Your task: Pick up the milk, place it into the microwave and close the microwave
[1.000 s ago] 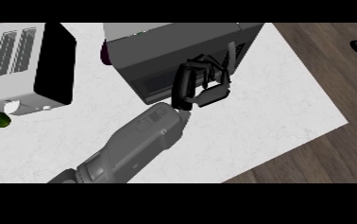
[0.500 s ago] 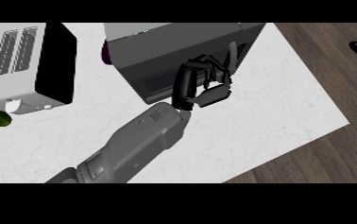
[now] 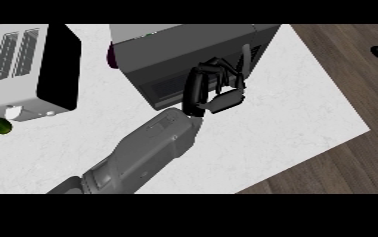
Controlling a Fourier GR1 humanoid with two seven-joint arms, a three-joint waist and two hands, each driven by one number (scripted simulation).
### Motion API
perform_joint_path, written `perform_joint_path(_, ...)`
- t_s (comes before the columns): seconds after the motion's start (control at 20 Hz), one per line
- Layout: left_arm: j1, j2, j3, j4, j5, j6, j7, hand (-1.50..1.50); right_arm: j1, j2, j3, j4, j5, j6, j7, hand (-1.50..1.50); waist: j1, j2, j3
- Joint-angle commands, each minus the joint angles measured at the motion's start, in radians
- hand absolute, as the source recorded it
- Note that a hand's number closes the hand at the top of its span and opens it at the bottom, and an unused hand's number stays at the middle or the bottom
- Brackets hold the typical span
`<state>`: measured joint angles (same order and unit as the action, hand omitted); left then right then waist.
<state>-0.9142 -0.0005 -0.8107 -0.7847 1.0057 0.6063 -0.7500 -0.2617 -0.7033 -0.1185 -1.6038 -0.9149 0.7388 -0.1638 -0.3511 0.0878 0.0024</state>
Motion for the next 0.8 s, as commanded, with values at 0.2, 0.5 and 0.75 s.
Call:
perform_joint_path(0.2,-0.058,0.0,0.033,0.096,0.041,-0.015,0.018,1.5,-0.009,-0.03,-0.001,-0.007,-0.027,0.028,0.015,-1.5,-0.015,0.017,-0.003)
perform_joint_path(0.5,-0.084,0.001,-0.024,0.14,0.012,-0.003,0.037,1.5,-0.019,-0.024,0.008,-0.006,-0.078,0.054,0.011,-1.5,-0.016,0.018,0.003)
perform_joint_path(0.75,-0.068,0.0,-0.04,0.182,0.036,0.045,0.08,1.5,-0.021,-0.039,0.017,-0.013,-0.105,0.079,0.021,-1.5,0.012,0.011,0.001)
